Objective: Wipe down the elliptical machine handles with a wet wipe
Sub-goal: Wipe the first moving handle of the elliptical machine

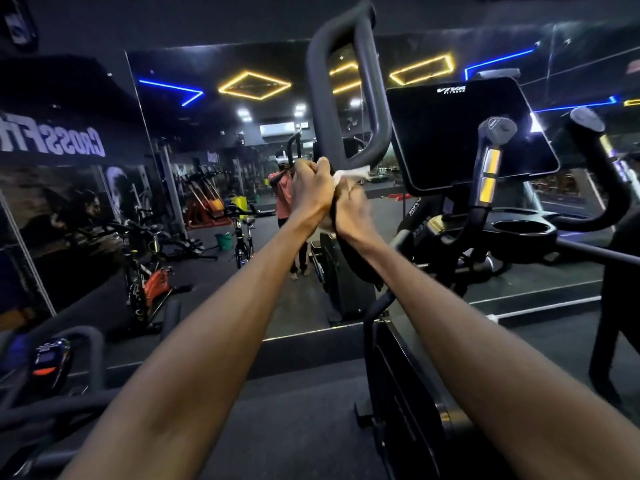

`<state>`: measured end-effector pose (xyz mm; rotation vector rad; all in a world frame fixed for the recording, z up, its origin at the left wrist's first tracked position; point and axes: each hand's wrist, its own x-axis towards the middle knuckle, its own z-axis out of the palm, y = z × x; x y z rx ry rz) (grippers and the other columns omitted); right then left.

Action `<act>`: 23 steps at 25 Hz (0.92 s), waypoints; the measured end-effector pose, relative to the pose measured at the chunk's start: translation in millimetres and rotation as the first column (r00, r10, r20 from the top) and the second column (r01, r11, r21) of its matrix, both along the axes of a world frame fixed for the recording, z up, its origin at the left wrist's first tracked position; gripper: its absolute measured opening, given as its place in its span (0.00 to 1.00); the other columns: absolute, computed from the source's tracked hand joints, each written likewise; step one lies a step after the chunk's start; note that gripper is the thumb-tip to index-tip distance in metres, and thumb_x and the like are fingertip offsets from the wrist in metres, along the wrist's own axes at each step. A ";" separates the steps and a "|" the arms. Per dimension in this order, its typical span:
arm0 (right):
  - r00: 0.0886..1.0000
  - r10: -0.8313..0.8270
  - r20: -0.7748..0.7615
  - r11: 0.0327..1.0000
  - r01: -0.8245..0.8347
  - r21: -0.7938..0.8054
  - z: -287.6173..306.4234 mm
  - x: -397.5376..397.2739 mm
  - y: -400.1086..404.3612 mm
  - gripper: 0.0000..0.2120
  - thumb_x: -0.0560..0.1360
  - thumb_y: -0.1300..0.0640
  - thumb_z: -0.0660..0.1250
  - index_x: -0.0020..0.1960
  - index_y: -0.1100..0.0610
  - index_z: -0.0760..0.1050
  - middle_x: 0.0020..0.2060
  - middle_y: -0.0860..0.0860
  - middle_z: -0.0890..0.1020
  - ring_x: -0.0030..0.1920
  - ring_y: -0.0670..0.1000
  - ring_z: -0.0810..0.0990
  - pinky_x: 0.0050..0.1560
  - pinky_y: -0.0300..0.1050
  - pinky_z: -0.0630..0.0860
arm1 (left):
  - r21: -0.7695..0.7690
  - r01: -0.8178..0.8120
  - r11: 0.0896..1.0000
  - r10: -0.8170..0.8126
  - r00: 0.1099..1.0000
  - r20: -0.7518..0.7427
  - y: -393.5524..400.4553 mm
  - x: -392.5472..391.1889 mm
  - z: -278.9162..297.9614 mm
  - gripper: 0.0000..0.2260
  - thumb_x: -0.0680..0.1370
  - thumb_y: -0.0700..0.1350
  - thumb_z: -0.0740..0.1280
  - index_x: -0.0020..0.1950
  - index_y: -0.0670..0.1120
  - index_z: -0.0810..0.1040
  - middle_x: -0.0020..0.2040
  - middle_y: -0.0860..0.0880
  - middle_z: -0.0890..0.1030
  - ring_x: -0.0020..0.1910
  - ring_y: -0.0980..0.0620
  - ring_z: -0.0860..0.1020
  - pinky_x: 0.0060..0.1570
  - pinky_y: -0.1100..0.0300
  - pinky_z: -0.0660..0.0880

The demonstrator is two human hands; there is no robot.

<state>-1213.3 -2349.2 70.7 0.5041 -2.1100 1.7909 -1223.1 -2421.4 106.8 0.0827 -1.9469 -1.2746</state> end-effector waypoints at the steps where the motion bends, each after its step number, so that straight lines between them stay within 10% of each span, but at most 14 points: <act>1: 1.000 -0.016 -0.012 0.997 0.017 0.076 -17.3 3.8 5.0 0.20 0.84 0.46 0.46 0.51 0.58 0.71 0.42 0.52 0.78 0.43 0.51 0.77 0.47 0.50 0.73 | 0.004 0.027 1.000 -0.027 1.000 0.016 -2.4 -2.2 -1.0 0.10 0.82 0.51 0.56 0.53 0.45 0.67 0.42 0.50 0.73 0.45 0.48 0.73 0.49 0.50 0.73; 4: 0.999 0.002 -0.054 0.984 0.007 0.179 -40.0 7.2 21.7 0.19 0.84 0.49 0.47 0.50 0.58 0.73 0.44 0.55 0.78 0.45 0.55 0.77 0.44 0.50 0.72 | 0.009 0.088 0.996 -0.088 0.994 0.060 -2.5 -7.9 -6.0 0.15 0.80 0.57 0.53 0.55 0.46 0.65 0.46 0.47 0.73 0.48 0.44 0.75 0.56 0.42 0.75; 8: 0.982 0.185 0.047 0.975 -0.178 -0.130 14.9 -15.3 11.3 0.23 0.81 0.44 0.49 0.49 0.54 0.79 0.49 0.58 0.82 0.52 0.59 0.81 0.58 0.58 0.77 | -0.004 0.056 0.998 -0.055 0.996 0.073 1.8 -7.9 -2.8 0.13 0.82 0.55 0.53 0.54 0.45 0.64 0.46 0.47 0.74 0.49 0.46 0.76 0.52 0.51 0.74; 13: 0.998 0.053 0.021 0.998 -0.054 0.042 -51.9 -9.5 16.8 0.29 0.79 0.40 0.45 0.46 0.59 0.77 0.42 0.57 0.82 0.45 0.58 0.81 0.50 0.56 0.77 | 0.021 0.123 0.992 -0.124 0.990 0.068 -0.1 -0.1 -7.2 0.09 0.84 0.52 0.53 0.51 0.47 0.63 0.41 0.49 0.69 0.39 0.52 0.70 0.41 0.52 0.71; 18: 0.983 0.163 0.087 0.979 -0.151 -0.135 -16.9 -9.1 13.7 0.23 0.81 0.45 0.50 0.42 0.55 0.78 0.36 0.53 0.83 0.42 0.56 0.82 0.52 0.63 0.79 | 0.061 0.000 0.998 -0.005 0.998 0.070 7.2 -19.7 -15.7 0.21 0.71 0.66 0.47 0.49 0.51 0.61 0.54 0.41 0.78 0.54 0.40 0.77 0.58 0.42 0.73; 23: 0.992 0.009 -0.123 0.989 0.009 0.149 -83.1 -3.0 31.5 0.24 0.78 0.45 0.46 0.46 0.59 0.76 0.40 0.59 0.82 0.45 0.61 0.80 0.48 0.58 0.75 | 0.152 0.082 0.985 -0.084 0.996 0.007 21.4 -8.6 -19.5 0.10 0.75 0.61 0.50 0.43 0.55 0.59 0.44 0.40 0.76 0.43 0.41 0.77 0.53 0.38 0.78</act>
